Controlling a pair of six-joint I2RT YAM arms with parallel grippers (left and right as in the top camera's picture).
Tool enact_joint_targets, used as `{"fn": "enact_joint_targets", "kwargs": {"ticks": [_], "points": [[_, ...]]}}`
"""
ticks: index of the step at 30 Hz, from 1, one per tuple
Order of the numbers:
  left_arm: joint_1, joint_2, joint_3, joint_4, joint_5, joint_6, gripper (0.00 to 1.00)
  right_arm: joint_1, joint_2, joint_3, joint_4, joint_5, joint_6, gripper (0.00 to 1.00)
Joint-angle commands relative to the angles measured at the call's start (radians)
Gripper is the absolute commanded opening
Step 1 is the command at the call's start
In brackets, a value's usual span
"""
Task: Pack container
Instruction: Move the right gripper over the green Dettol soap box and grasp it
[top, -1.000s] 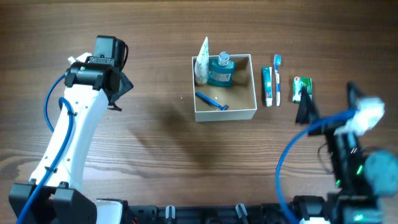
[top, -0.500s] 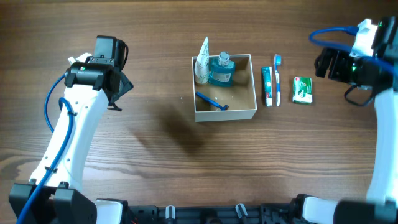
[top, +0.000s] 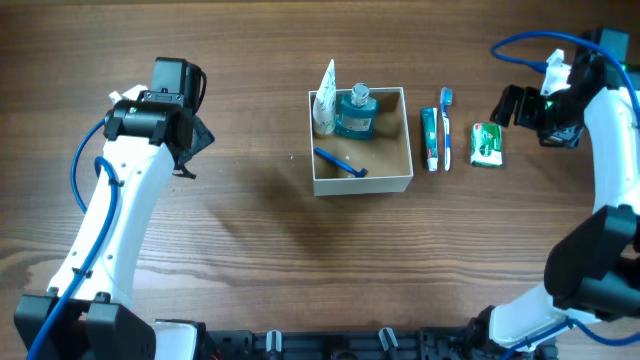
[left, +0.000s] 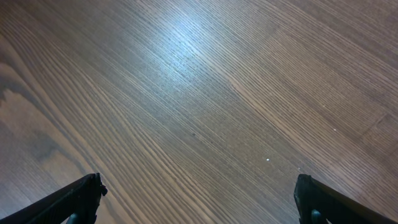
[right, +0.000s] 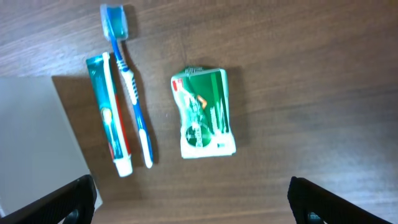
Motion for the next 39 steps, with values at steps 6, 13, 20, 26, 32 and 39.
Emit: {"fn": "enact_joint_targets", "kwargs": {"ticks": [6,13,20,26,32,39], "points": [[0.004,0.004,-0.006,0.000,-0.016,-0.017,1.00,0.048,0.091,0.026,0.011,0.089,-0.006,1.00],[0.004,0.004,-0.006,0.000,-0.016,-0.017,1.00,0.085,0.191,0.014,0.040,0.094,-0.109,1.00],[0.004,0.004,-0.006,0.000,-0.016,-0.017,1.00,0.085,0.298,0.013,0.033,0.095,-0.111,1.00],[0.004,0.004,-0.006,0.000,-0.016,-0.017,1.00,0.086,0.329,0.013,0.041,0.152,-0.138,1.00],[0.004,0.004,-0.006,0.000,-0.016,-0.017,1.00,0.086,0.346,0.011,0.048,0.169,-0.161,1.00],[0.004,0.004,-0.006,0.000,-0.016,-0.017,1.00,0.086,0.347,0.011,0.102,0.173,-0.177,0.99]]}}
